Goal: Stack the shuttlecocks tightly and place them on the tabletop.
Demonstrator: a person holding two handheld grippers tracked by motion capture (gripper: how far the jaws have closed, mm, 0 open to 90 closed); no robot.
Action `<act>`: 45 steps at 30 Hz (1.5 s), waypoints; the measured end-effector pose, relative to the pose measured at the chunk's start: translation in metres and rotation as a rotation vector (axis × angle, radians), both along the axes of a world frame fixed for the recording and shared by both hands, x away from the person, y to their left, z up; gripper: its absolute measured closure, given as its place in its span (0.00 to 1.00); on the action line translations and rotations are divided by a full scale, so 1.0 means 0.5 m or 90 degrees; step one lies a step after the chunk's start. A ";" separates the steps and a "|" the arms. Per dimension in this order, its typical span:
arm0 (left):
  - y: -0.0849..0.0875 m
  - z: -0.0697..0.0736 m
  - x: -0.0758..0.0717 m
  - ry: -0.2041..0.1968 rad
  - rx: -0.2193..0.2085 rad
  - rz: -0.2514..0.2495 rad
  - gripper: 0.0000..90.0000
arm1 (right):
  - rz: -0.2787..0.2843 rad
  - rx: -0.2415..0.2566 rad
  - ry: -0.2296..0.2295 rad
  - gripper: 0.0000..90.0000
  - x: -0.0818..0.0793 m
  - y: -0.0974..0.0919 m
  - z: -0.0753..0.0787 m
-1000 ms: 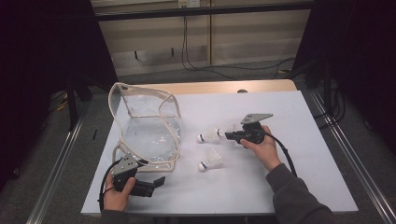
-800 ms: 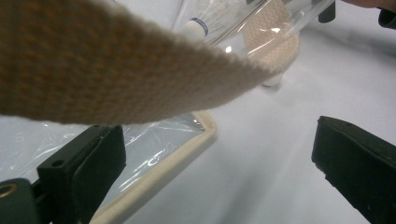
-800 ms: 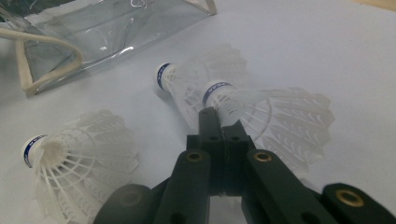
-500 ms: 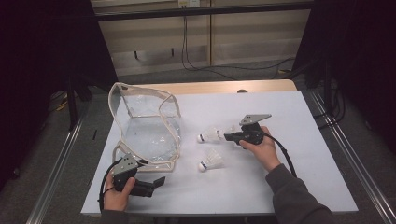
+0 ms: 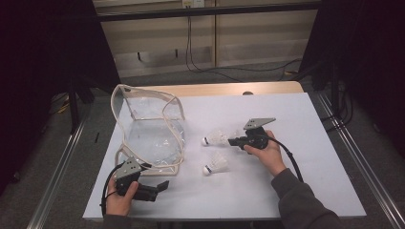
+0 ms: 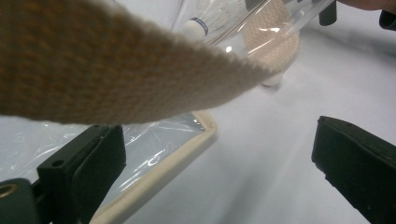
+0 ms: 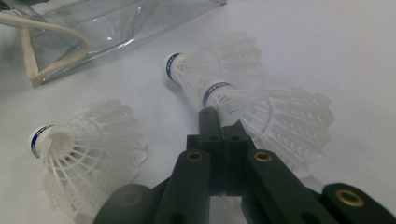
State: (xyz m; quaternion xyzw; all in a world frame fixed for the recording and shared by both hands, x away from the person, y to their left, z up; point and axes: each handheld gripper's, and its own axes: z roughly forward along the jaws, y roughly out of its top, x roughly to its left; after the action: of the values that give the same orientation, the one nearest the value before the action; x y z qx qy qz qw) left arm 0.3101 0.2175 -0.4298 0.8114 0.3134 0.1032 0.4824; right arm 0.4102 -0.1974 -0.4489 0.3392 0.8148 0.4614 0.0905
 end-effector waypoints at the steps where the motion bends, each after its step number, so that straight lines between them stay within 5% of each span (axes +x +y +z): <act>1: 0.000 0.000 0.000 0.000 0.000 0.000 0.03 | 0.002 -0.002 -0.001 1.00 -0.001 0.000 0.000; 45: -0.001 0.000 0.000 -0.001 0.000 0.001 0.03 | 0.013 0.012 0.009 1.00 -0.006 0.015 -0.006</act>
State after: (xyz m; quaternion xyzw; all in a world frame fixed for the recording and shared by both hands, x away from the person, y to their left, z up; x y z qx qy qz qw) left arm 0.3103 0.2172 -0.4296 0.8113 0.3135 0.1041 0.4823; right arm 0.4071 -0.1897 -0.4521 0.3348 0.8144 0.4678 0.0767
